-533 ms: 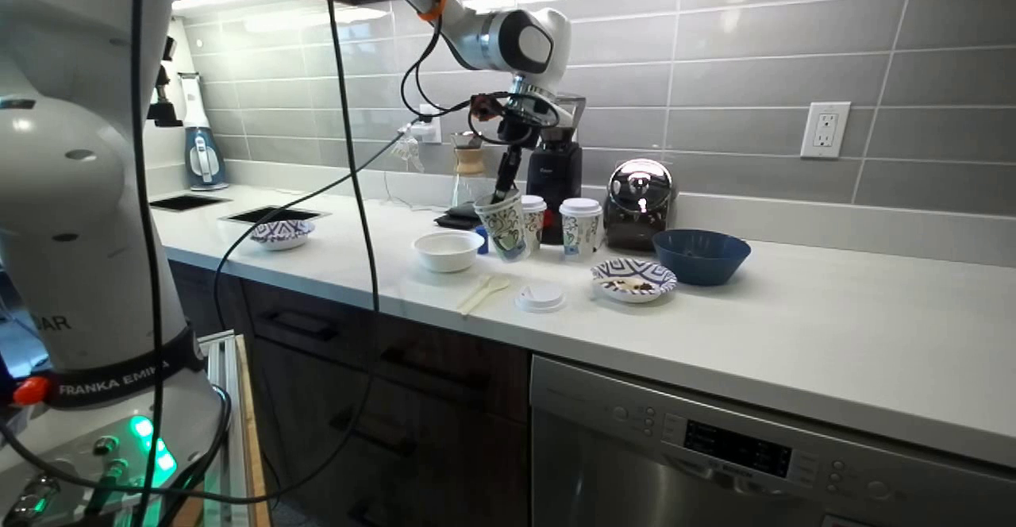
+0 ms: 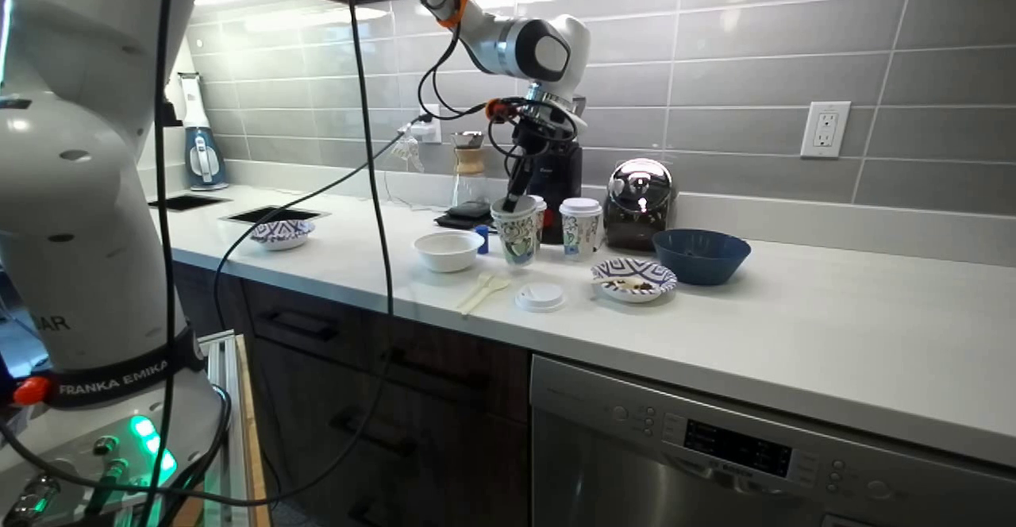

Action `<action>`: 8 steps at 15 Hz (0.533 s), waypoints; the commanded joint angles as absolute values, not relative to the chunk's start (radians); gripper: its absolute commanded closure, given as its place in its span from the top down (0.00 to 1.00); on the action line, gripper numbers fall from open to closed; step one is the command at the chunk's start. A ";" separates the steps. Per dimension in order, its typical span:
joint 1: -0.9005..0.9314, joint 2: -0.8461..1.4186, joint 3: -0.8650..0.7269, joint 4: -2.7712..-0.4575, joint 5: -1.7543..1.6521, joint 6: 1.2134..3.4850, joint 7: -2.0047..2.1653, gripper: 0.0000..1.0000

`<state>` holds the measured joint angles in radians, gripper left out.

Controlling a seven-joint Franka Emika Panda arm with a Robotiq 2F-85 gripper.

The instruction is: Pick up the white bowl and move it to the right side of the kitchen counter

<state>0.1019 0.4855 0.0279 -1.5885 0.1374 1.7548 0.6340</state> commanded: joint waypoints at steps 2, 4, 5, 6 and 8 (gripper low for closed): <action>0.090 0.529 0.022 -1.522 0.182 1.724 0.590 0.50; 0.091 0.524 0.021 -1.523 0.184 1.729 0.585 0.64; 0.092 0.519 0.021 -1.527 0.183 1.728 0.581 0.70; 0.094 0.510 0.021 -1.534 0.181 1.730 0.580 0.79; 0.094 0.486 0.021 -1.552 0.182 1.728 0.573 0.91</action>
<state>0.0940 0.5082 0.0252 -1.5543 0.1528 1.7539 0.6006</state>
